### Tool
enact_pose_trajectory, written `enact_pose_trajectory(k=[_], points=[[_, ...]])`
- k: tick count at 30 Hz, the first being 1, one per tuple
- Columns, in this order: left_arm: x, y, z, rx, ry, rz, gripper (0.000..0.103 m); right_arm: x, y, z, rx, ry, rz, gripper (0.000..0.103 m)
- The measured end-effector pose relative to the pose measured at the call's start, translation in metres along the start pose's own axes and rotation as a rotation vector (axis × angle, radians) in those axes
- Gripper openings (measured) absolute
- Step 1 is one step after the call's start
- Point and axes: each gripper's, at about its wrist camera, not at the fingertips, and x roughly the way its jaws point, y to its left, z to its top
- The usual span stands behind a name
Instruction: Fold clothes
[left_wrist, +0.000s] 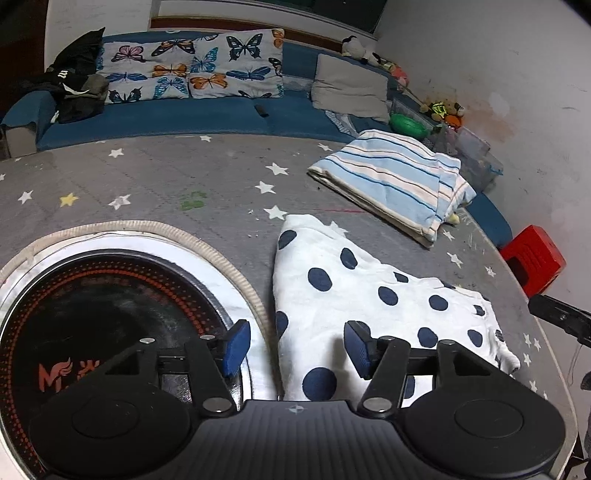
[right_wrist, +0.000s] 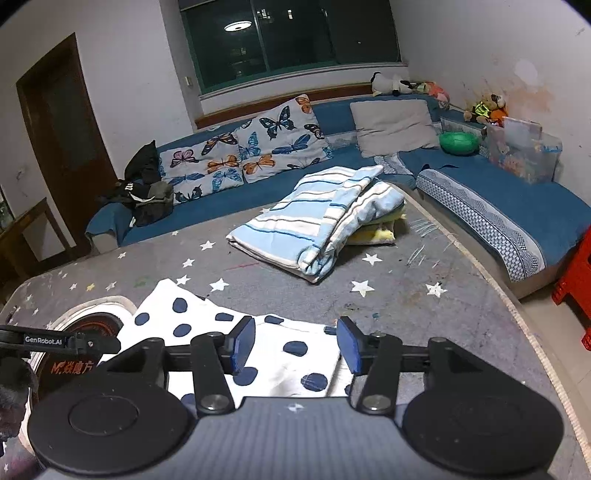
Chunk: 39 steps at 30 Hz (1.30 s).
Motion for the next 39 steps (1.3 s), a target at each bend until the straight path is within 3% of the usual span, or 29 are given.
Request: enact_pose_trajectory(k=[13,15,23,29,39], points=[[-0.015,-0.015,-0.026,0.070,-0.007,-0.004,0.078,-0.013,0.020,-0.030,-0.045,0.019,0.017,0.077],[-0.019,-0.016,-0.031,0.080,-0.011,-0.009,0.082,-0.016,0.023,-0.036,-0.049,0.023,0.026,0.089],[-0.032,-0.024,-0.052,0.126,-0.027,-0.010,0.095,-0.029,0.037,-0.059,-0.069,0.021,0.016,0.102],[-0.040,-0.029,-0.066,0.154,-0.035,-0.010,0.103,-0.034,0.043,-0.074,-0.058,0.028,0.007,0.103],[-0.053,-0.035,-0.087,0.198,-0.050,0.003,0.103,-0.044,0.048,-0.093,-0.053,0.021,-0.036,0.103]])
